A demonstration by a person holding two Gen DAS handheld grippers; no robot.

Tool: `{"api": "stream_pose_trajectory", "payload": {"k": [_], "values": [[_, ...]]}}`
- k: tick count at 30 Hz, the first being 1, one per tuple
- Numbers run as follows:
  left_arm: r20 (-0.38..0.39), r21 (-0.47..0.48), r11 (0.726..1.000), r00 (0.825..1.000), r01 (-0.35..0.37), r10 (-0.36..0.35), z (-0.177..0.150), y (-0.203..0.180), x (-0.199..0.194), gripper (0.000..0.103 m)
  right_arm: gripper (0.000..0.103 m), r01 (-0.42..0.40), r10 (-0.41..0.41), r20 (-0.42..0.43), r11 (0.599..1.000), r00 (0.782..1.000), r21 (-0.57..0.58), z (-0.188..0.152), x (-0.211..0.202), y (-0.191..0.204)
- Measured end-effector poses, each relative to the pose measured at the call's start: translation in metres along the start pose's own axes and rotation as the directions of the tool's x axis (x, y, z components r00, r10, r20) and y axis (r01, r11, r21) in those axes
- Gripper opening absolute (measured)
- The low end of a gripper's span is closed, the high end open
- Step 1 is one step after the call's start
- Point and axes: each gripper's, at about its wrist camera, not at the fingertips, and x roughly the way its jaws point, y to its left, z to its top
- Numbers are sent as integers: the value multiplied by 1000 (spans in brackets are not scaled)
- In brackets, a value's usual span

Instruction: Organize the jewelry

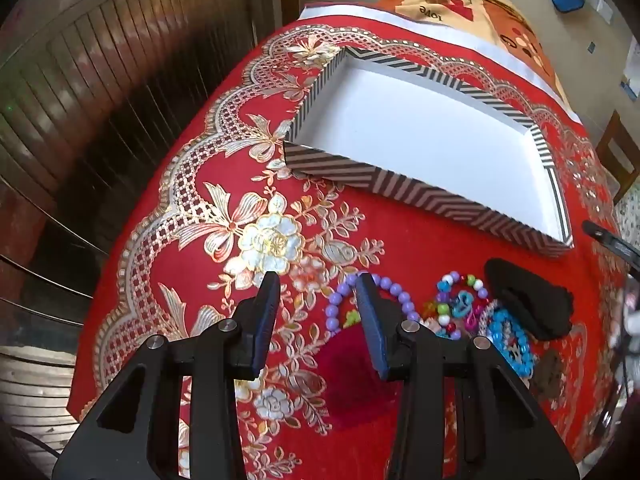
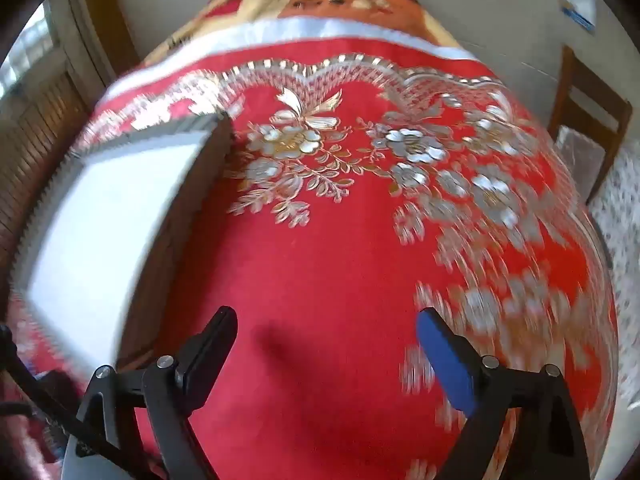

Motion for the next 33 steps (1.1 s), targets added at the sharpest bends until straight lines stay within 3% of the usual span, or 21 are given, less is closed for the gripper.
{"api": "stream_pose_trajectory", "payload": {"k": [4, 13, 16, 23, 33], "values": [[27, 35, 999, 999, 17, -18, -10, -6, -15, 39, 90, -10, 11, 86, 1000, 996, -19, -31, -55, 20], [94, 99, 993, 993, 64, -73, -26, -14, -43, 39, 90, -32, 43, 169, 997, 985, -71, -87, -135, 91], [100, 113, 991, 991, 76, -87, -34, -17, -50, 39, 90, 4, 14, 191, 996, 982, -94, -107, -146, 114], [110, 135, 987, 989, 83, -98, -51, -16, -64, 39, 90, -29, 50, 170, 992, 984, -126, -131, -154, 147], [136, 93, 994, 989, 52, -65, -55, -6, -77, 39, 90, -50, 75, 169, 988, 983, -148, -130, -169, 163]]}}
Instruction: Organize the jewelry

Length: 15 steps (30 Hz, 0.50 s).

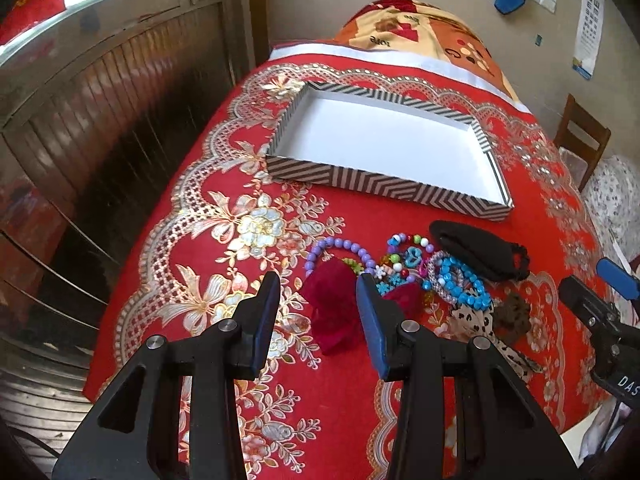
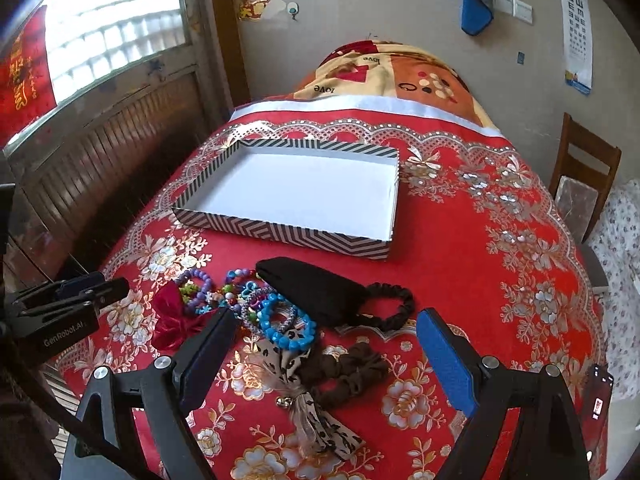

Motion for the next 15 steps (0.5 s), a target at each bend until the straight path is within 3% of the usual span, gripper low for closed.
{"api": "stream_pose_trajectory", "payload": {"k": [15], "values": [[7, -91, 991, 995, -95, 96, -4, -8, -21, 39, 90, -70, 68, -39, 996, 997, -52, 13, -1, -10]]}}
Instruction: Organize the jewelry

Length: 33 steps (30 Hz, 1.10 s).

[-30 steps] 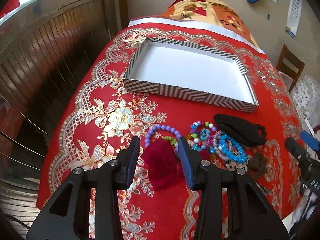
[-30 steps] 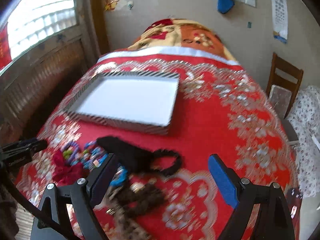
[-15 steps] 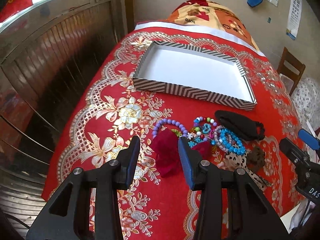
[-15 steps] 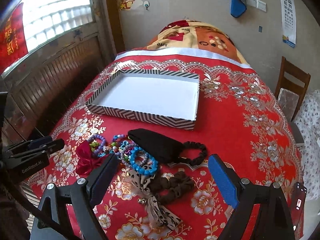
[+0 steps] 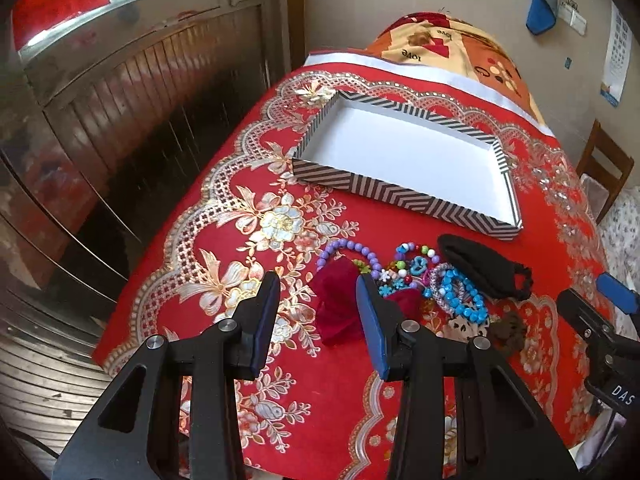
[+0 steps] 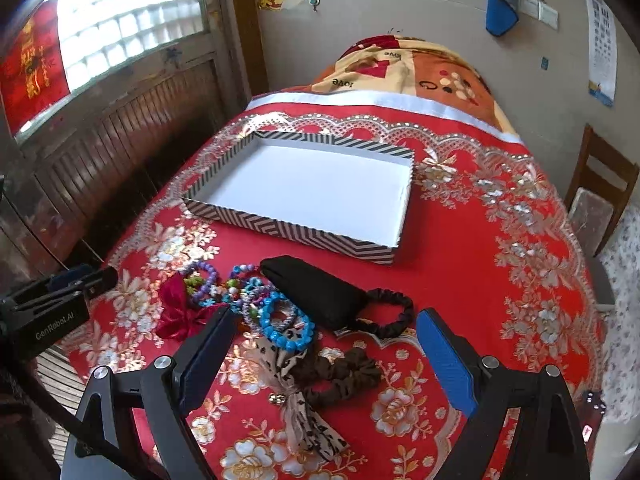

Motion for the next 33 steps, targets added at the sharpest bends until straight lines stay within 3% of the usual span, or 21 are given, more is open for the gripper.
{"api": "stream_pose_trajectory", "payload": {"k": [16, 33], "values": [[-30, 106, 991, 997, 77, -75, 29, 5, 42, 39, 90, 30, -30, -10, 999, 1000, 32, 5, 29, 9], [-15, 50, 997, 998, 55, -54, 16, 0, 25, 39, 90, 53, -51, -36, 997, 998, 54, 3, 24, -1]]}}
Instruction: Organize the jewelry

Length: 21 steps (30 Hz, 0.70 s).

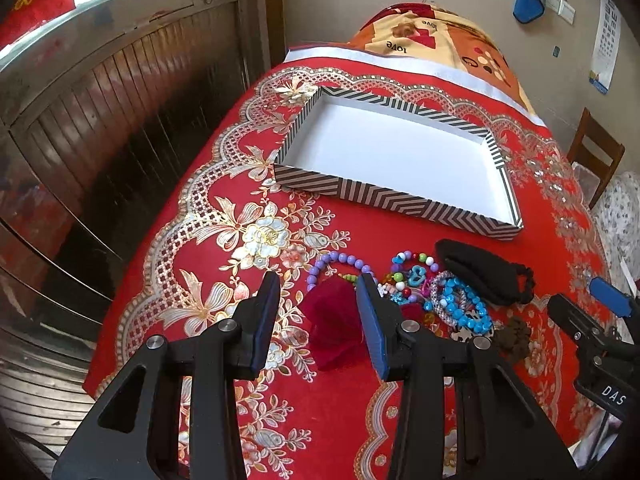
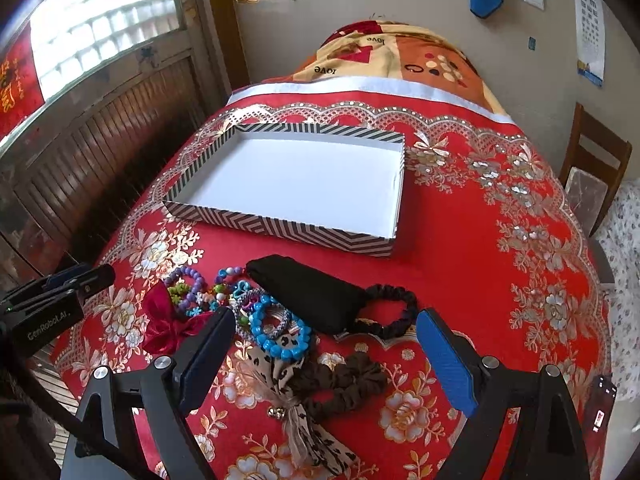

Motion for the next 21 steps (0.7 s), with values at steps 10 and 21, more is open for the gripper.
{"api": "stream_pose_trajectory", "payload": {"k": [10, 21], "values": [[12, 9, 1000, 1000, -5, 5, -2, 0, -7, 39, 90, -1, 1, 19, 1000, 1000, -3, 1, -9, 3], [9, 26, 1000, 1000, 2, -2, -8, -4, -10, 39, 90, -13, 13, 14, 1000, 1000, -12, -3, -14, 9]]}}
